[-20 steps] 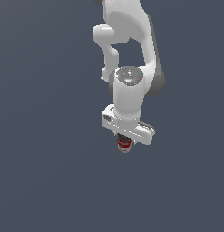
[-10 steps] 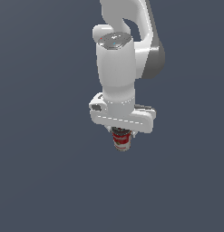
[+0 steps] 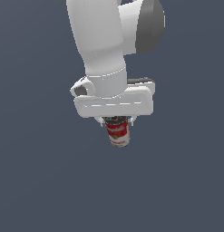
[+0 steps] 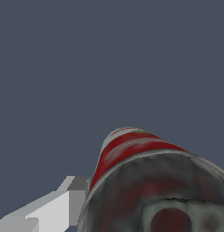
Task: Pick up the object and move it to a goal position.
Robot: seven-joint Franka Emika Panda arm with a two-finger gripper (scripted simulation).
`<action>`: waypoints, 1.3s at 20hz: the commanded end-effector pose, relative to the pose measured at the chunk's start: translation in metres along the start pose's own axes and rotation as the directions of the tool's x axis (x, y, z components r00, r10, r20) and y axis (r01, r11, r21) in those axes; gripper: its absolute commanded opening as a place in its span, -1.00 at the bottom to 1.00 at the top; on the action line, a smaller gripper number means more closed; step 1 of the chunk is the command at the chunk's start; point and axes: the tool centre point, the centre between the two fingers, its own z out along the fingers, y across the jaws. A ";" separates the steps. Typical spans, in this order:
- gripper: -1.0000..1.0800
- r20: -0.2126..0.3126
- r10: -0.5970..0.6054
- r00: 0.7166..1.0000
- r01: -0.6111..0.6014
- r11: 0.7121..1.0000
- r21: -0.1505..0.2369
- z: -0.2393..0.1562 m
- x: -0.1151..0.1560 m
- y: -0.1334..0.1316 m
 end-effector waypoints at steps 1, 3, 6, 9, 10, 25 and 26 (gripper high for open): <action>-1.00 -0.016 -0.048 0.999 0.048 0.999 0.024 -0.023 0.009 -0.001; -1.00 -0.026 -0.085 0.996 0.086 0.995 0.043 -0.039 0.016 0.000; -1.00 -0.041 -0.135 0.990 0.137 0.988 0.068 -0.061 0.025 0.000; -1.00 -0.054 -0.178 0.983 0.182 0.979 0.089 -0.080 0.033 0.001; -1.00 -0.058 -0.190 0.980 0.195 0.976 0.096 -0.086 0.035 0.001; -1.00 -0.086 -0.273 0.958 0.283 0.949 0.138 -0.126 0.052 0.002; -1.00 -0.086 -0.272 0.958 0.282 0.949 0.137 -0.125 0.052 0.002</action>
